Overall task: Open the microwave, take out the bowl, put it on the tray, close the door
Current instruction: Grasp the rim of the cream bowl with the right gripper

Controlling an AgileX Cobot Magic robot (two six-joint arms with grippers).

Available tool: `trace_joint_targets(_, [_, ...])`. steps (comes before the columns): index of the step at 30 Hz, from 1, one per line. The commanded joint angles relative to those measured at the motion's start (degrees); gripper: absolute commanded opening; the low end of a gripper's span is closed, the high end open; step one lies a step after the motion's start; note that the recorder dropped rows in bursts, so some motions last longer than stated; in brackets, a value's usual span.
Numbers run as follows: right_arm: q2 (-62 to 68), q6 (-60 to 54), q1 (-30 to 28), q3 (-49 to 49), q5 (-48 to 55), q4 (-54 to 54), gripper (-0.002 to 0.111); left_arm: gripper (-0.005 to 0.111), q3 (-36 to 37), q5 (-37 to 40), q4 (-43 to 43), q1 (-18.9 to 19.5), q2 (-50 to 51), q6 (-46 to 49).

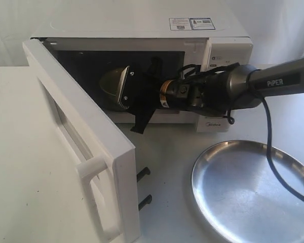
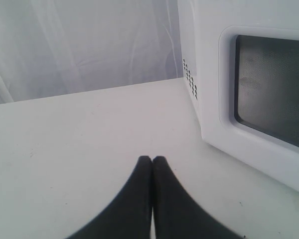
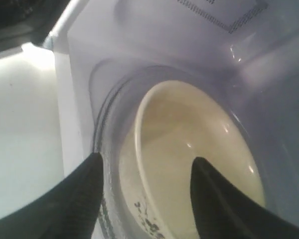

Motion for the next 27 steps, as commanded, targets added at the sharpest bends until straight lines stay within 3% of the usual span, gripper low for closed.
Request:
trace_joint_targets(1, [1.8, -0.2, 0.0, -2.0, 1.3, -0.3, 0.049, 0.0, -0.2, -0.2, -0.5, -0.2, -0.1, 0.0])
trace_joint_targets(15, [4.7, 0.5, 0.0, -5.0, 1.2, -0.1, 0.046, 0.0, -0.2, -0.2, -0.5, -0.2, -0.1, 0.0])
trace_joint_targets(19, [6.0, 1.4, 0.0, -5.5, 1.3, 1.1, 0.032, 0.0, -0.2, -0.2, -0.5, -0.2, -0.1, 0.0])
trace_joint_targets(23, [5.8, 1.4, 0.0, -5.5, 1.2, 7.9, 0.0, 0.0, -0.2, -0.2, -0.5, -0.2, -0.1, 0.0])
trace_joint_targets(27, [5.5, 2.8, 0.0, -5.5, 0.9, 9.3, 0.0, 0.0, -0.2, -0.2, -0.5, -0.2, -0.1, 0.0])
